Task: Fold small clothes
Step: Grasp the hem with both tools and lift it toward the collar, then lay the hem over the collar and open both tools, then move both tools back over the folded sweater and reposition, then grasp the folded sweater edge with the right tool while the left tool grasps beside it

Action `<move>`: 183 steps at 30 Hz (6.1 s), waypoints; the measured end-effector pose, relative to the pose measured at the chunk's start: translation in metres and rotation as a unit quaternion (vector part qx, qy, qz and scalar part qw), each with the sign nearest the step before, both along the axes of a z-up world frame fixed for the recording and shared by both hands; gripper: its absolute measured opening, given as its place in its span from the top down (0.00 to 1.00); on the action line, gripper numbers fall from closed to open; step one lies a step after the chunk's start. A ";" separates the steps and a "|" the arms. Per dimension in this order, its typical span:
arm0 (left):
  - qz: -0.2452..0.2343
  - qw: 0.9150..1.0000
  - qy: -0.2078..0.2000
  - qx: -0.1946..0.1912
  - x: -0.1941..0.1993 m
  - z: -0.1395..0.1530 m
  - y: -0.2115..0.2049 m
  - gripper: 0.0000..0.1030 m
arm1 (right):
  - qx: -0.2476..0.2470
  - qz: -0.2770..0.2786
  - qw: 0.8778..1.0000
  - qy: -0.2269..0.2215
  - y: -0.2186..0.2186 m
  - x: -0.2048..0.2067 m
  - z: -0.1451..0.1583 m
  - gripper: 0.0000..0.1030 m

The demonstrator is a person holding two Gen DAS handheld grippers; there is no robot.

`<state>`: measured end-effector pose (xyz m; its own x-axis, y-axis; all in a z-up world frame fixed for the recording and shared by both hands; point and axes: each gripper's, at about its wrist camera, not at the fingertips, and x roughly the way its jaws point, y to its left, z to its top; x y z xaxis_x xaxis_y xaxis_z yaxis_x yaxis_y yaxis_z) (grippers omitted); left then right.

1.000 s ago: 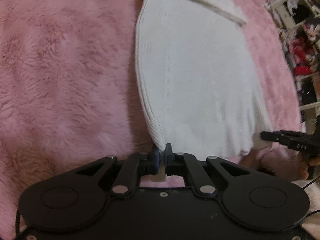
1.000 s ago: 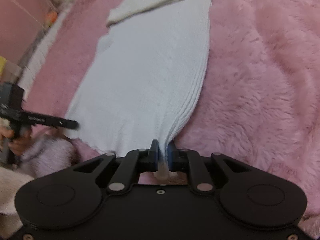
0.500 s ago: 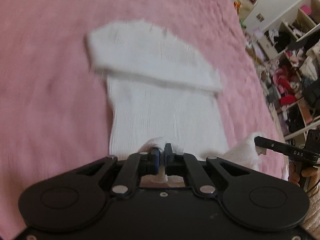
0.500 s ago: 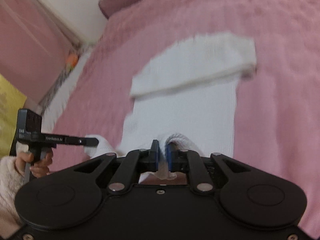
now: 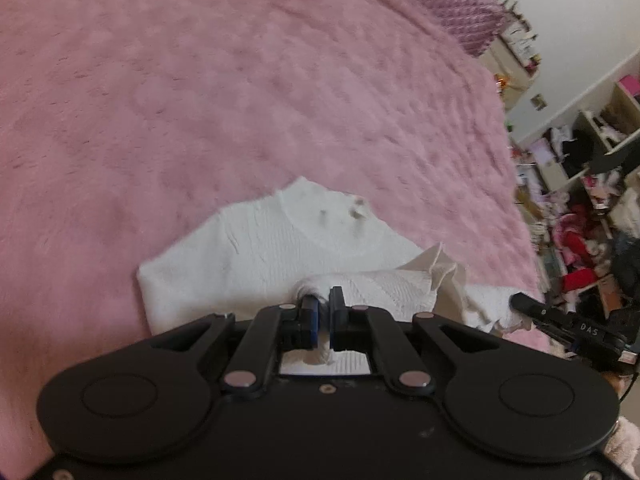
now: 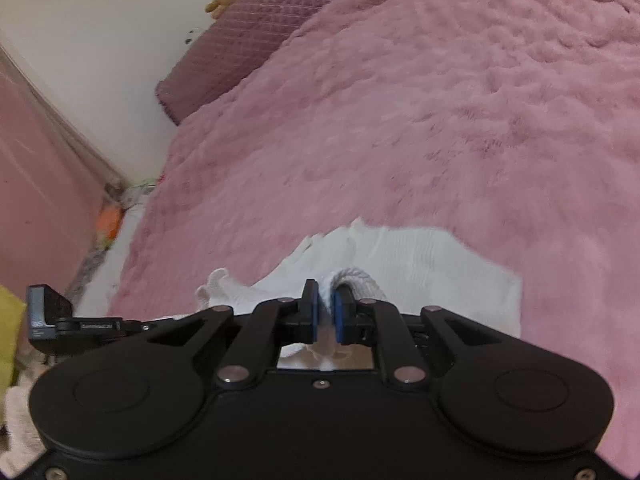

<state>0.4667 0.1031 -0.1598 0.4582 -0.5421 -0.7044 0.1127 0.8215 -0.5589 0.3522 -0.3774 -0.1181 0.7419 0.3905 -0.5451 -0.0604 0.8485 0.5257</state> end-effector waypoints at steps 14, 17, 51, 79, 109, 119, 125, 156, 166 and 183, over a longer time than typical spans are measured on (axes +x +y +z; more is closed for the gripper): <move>0.042 0.998 0.055 0.004 0.086 -0.064 0.004 0.98 | -0.007 -0.036 0.997 0.070 -0.009 0.102 -0.063 0.91; 0.046 0.997 0.064 0.018 0.094 -0.076 0.000 0.98 | -0.010 -0.044 0.996 0.083 -0.010 0.111 -0.078 0.91; 0.016 0.994 -0.005 0.105 0.082 -0.103 -0.056 0.68 | -0.223 0.003 0.974 0.035 0.037 0.116 -0.095 0.65; -0.071 0.993 -0.068 0.061 -0.132 -0.080 -0.002 0.67 | -0.141 0.132 0.981 -0.020 0.020 -0.104 -0.085 0.51; -0.061 0.992 0.005 0.106 -0.136 -0.093 -0.012 0.96 | -0.206 0.105 0.973 0.023 0.020 -0.114 -0.075 0.82; -0.008 0.969 -0.102 0.227 -0.157 -0.022 -0.046 0.68 | -0.338 0.103 0.934 -0.059 0.087 -0.128 -0.019 0.79; -0.010 0.974 -0.082 0.213 -0.133 -0.037 -0.074 0.66 | -0.306 0.074 0.949 -0.022 0.094 -0.108 -0.037 0.79; 0.028 0.956 -0.069 0.284 -0.084 -0.034 -0.025 0.61 | -0.435 0.161 0.879 -0.105 0.235 -0.119 -0.065 0.56; 0.047 0.970 -0.028 0.237 -0.003 -0.046 0.014 0.61 | -0.480 0.258 0.828 -0.136 0.314 -0.122 -0.099 0.56; 0.019 0.982 -0.008 0.190 0.056 -0.081 0.010 0.62 | -0.509 0.247 0.812 -0.142 0.338 -0.113 -0.121 0.57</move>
<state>0.5230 0.1133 -0.2411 0.4849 -0.2238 -0.8454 0.0845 0.9742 -0.2095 0.2390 -0.0396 -0.2394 0.7842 0.1321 -0.6063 -0.5211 0.6707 -0.5279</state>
